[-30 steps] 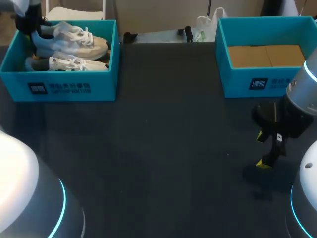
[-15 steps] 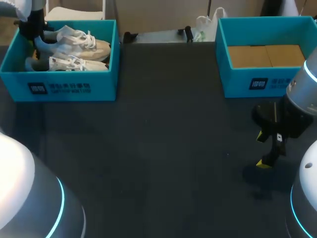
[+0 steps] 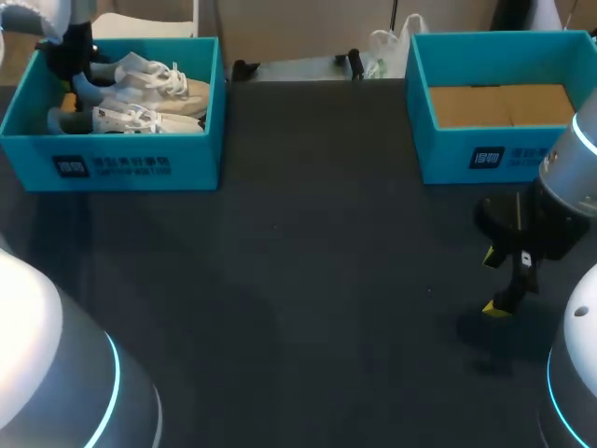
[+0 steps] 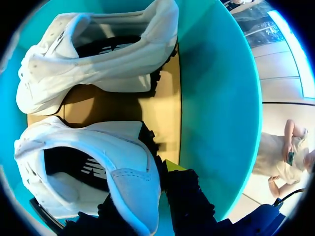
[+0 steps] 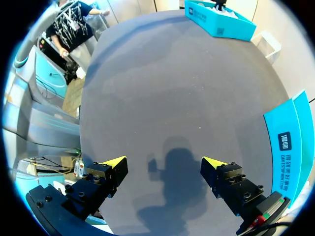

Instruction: Take the shoe out of the shoebox, open the shoe tongue, remove and reinsert the insole, then place the shoe into the shoebox

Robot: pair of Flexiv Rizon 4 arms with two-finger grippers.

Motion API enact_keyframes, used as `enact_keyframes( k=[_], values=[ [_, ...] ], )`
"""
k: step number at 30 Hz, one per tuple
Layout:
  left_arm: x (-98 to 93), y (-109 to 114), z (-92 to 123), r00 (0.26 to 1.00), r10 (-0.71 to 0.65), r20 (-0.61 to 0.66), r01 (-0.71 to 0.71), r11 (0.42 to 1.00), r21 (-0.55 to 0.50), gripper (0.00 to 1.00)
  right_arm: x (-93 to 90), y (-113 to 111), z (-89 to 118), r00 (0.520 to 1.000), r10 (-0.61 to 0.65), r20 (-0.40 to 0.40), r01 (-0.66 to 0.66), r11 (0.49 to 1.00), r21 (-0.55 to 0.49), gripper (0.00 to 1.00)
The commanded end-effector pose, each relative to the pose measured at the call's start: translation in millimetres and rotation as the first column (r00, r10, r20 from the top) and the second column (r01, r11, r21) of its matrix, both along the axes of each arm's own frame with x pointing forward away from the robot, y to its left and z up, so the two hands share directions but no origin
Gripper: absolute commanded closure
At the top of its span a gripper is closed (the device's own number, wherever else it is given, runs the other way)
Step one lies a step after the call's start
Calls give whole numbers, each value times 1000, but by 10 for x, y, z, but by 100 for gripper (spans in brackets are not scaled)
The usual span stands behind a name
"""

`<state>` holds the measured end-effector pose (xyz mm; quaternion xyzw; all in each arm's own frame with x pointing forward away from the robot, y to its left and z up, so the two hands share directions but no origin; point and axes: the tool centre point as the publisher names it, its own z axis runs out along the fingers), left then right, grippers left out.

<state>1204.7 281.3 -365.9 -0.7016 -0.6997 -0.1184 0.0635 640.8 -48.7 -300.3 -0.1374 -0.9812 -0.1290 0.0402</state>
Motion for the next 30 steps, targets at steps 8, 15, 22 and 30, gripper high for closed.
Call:
enact_keyframes(
  k=[8, 15, 22, 30],
  values=[
    [60, -7, -72, 999, 10, -32, -10, 1000, 1, 53, -11, 4, -4, 1000, -1, 2, 1, 1000, -2, 0],
    [43, -15, 64, 999, 20, -39, -21, 999, -43, 0, -11, 4, -4, 1000, -1, 2, 1, 1000, -2, 0],
    [-92, -97, 437, 1000, -3, 3, 3, 996, -94, 0, -11, 4, -4, 1000, -1, 2, 1, 1000, -2, 0],
    [-463, -201, 840, 1000, 18, 9, -17, 992, -124, 0, -11, 4, -4, 1000, -1, 2, 1, 1000, -2, 0]
  ],
)
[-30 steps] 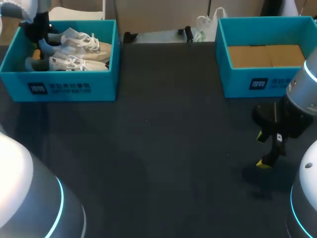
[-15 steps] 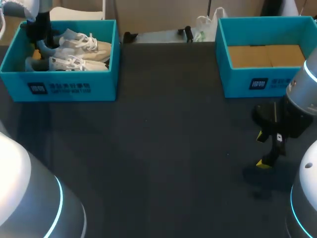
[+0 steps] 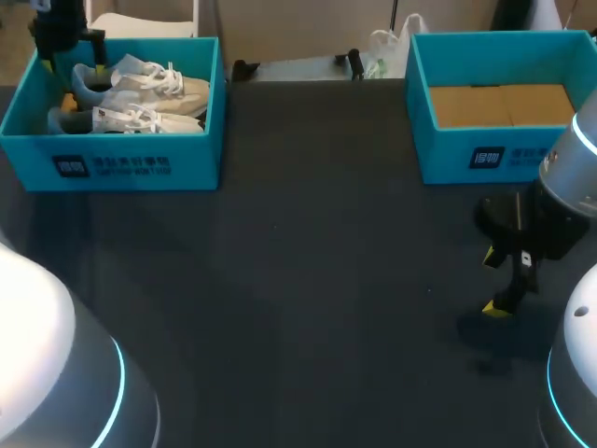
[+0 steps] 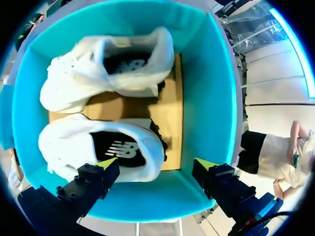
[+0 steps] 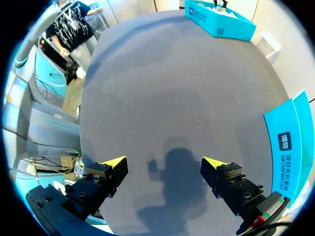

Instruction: Take the shoe out of the shoebox, open the shoe tongue, remove and reinsert the insole, then place the shoe into the shoebox

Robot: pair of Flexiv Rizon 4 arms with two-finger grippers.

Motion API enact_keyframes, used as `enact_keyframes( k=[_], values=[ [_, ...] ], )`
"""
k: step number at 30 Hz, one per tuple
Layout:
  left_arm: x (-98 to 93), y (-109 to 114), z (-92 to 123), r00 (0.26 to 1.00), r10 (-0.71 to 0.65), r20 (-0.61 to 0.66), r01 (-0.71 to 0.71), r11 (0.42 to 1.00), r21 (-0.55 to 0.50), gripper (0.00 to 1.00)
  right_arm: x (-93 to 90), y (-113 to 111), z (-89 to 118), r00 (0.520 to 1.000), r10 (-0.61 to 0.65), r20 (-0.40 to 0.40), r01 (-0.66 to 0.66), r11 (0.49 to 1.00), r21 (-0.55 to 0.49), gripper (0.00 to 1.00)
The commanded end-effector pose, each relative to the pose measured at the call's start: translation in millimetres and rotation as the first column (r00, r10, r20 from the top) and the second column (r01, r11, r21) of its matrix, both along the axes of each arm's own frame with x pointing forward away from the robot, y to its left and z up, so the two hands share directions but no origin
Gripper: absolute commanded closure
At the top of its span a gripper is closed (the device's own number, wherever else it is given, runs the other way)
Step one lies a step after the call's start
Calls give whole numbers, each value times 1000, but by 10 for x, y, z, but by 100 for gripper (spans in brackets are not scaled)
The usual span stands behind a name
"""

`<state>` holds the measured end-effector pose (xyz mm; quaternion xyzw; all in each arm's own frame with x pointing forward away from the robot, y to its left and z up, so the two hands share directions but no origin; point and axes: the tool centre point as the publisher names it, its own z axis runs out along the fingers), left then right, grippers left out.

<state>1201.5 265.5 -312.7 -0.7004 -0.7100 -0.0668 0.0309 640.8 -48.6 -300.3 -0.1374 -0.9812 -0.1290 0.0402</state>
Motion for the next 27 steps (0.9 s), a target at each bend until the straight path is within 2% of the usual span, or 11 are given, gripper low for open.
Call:
enact_keyframes(
  k=[1, 6, 9, 22, 27],
  values=[
    [-495, -47, 345, 999, 7, 32, -7, 1000, -9, 0, -11, 3, -4, 1000, -1, 2, 1, 1000, -2, 0],
    [-855, -29, 475, 999, 24, 31, -23, 999, -31, 0, -11, 3, -4, 1000, -1, 2, 1, 1000, -2, 0],
    [-1045, 10, 556, 997, 61, -38, -63, 996, -57, 0, -11, 3, -4, 1000, -1, 2, 1, 1000, -2, 0],
    [-1045, 10, 556, 997, 61, -38, -63, 996, -57, 0, -11, 3, -4, 1000, -1, 2, 1, 1000, -2, 0],
    [-1387, 18, 439, 997, 57, -46, -59, 998, -39, 0, -11, 3, -4, 1000, -1, 2, 1, 1000, -2, 0]
  ],
)
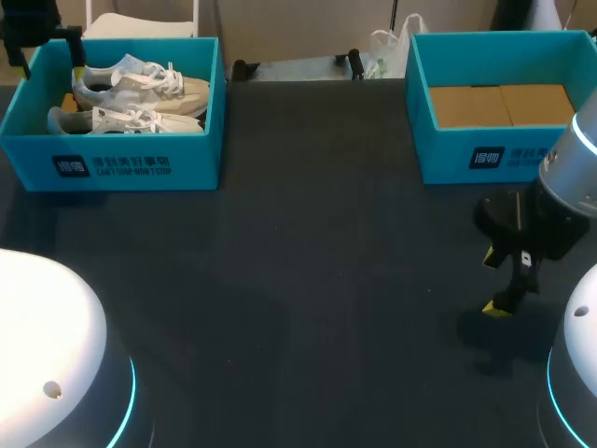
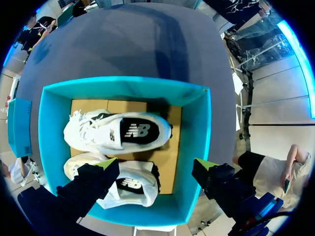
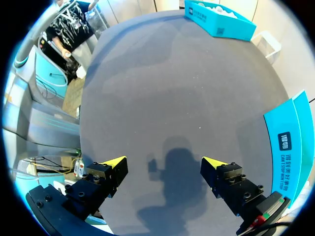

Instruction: Take the shoe out of the shoebox, open the shoe tongue, remove and reinsert the insole, then place the shoe into the shoebox

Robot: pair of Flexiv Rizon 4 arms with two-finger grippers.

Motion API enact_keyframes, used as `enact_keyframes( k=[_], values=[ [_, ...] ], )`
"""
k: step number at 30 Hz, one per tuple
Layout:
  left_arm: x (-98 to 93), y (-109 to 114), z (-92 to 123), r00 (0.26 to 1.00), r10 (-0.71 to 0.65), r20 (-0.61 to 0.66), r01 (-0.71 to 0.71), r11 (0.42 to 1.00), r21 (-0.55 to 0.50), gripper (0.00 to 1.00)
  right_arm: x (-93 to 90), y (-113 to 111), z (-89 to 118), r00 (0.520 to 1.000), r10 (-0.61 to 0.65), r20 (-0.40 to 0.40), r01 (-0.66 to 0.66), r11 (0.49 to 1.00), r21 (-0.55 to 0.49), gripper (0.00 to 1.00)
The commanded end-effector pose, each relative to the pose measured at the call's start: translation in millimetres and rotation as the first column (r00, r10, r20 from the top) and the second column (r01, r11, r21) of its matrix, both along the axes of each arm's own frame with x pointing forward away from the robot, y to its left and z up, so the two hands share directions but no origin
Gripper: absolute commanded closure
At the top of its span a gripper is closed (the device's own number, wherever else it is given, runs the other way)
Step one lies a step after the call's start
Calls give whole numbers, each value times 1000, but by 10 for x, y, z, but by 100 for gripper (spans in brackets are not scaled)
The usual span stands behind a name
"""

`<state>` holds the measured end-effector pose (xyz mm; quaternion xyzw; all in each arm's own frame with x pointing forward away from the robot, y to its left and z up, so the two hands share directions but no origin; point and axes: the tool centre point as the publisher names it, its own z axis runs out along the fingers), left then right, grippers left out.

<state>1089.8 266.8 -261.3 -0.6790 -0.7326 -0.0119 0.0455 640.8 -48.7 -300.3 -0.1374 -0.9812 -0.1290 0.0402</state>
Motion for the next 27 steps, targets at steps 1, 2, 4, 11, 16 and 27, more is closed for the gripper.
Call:
enact_keyframes(
  k=[1, 2, 4, 11, 16, 27],
  values=[
    [-303, 6, -109, 999, 0, 46, -2, 1000, 28, 0, -11, 4, -4, 1000, -1, 2, 1, 1000, -2, 0],
    [-312, 15, -139, 999, -12, 36, 11, 1000, 22, 0, -11, 4, -4, 1000, -1, 2, 1, 1000, -2, 0],
    [-379, 29, -173, 999, -1, 47, 0, 1000, 28, 0, -11, 4, -4, 1000, -1, 2, 1, 1000, -2, 0],
    [-426, 108, -255, 999, 6, 52, -7, 1000, 24, 0, -11, 4, -4, 1000, -1, 2, 1, 1000, -2, 0],
    [-411, 130, -348, 999, 8, 51, -9, 1000, 21, 0, -11, 4, -4, 1000, -1, 2, 1, 1000, -2, 0],
    [-263, 159, -622, 999, 11, 35, -12, 999, 32, 0, -11, 4, -4, 1000, -1, 2, 1, 1000, -2, 0]
  ],
)
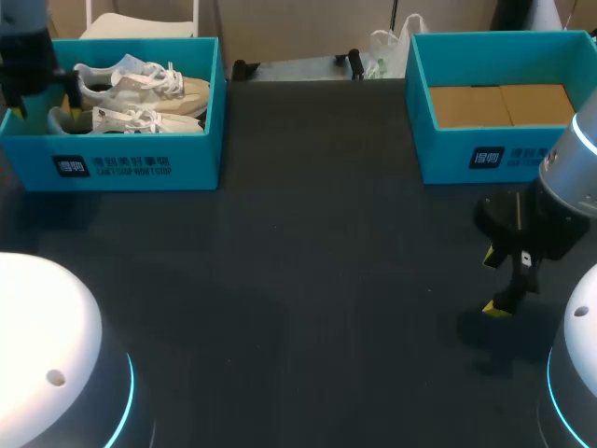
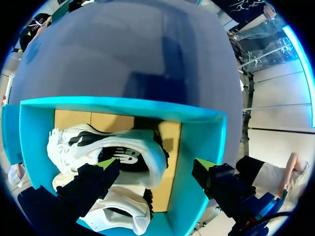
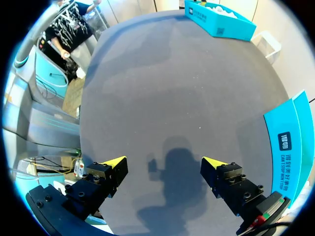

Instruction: Take the shoe out of the shoebox, open the shoe tongue, remove and reinsert the insole, then place the shoe into the shoebox

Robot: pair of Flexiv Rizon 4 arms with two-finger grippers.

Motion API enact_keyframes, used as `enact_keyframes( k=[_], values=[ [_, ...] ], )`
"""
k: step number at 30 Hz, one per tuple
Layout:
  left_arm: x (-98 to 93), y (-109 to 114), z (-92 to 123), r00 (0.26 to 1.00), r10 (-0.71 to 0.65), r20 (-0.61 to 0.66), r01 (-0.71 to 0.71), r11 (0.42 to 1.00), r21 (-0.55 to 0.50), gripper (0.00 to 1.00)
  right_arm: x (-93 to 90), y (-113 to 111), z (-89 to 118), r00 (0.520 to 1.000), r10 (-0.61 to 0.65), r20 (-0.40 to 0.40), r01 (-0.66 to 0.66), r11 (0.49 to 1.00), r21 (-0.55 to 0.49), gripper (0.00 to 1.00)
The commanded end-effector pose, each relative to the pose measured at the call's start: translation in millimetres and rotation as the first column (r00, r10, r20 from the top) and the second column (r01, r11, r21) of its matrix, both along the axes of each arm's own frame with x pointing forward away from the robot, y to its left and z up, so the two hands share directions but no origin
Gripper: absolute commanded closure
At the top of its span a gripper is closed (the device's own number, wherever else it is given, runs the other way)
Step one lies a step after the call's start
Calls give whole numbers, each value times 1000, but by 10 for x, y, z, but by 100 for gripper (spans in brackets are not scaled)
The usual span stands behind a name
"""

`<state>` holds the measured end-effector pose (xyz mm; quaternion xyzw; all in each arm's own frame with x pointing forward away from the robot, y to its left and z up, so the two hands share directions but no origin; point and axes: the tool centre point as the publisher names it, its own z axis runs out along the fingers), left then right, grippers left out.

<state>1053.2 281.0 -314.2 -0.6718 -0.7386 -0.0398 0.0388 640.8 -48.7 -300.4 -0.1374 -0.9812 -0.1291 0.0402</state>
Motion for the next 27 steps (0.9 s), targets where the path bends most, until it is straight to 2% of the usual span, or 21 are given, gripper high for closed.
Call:
enact_keyframes(
  k=[1, 17, 19, 24, 27],
  values=[
    [124, 19, -120, 1000, -7, -19, 7, 1000, -4, 0, -11, 4, -4, 1000, -1, 2, 1, 1000, -2, 0],
    [98, 61, -371, 999, -30, -42, 30, 1000, -1, 0, -11, 4, -4, 1000, -1, 2, 1, 1000, -2, 0],
    [99, 68, -409, 999, -26, -46, 26, 1000, 0, 6, -11, 4, -4, 1000, -1, 2, 1, 1000, -2, 0],
    [92, 83, -494, 998, -17, -61, 17, 1000, 3, 5, -11, 4, -4, 1000, -1, 2, 1, 1000, -2, 0],
    [102, 92, -548, 998, -15, -64, 15, 1000, 5, 13, -11, 4, -4, 1000, -1, 2, 1, 1000, -2, 0]
  ],
)
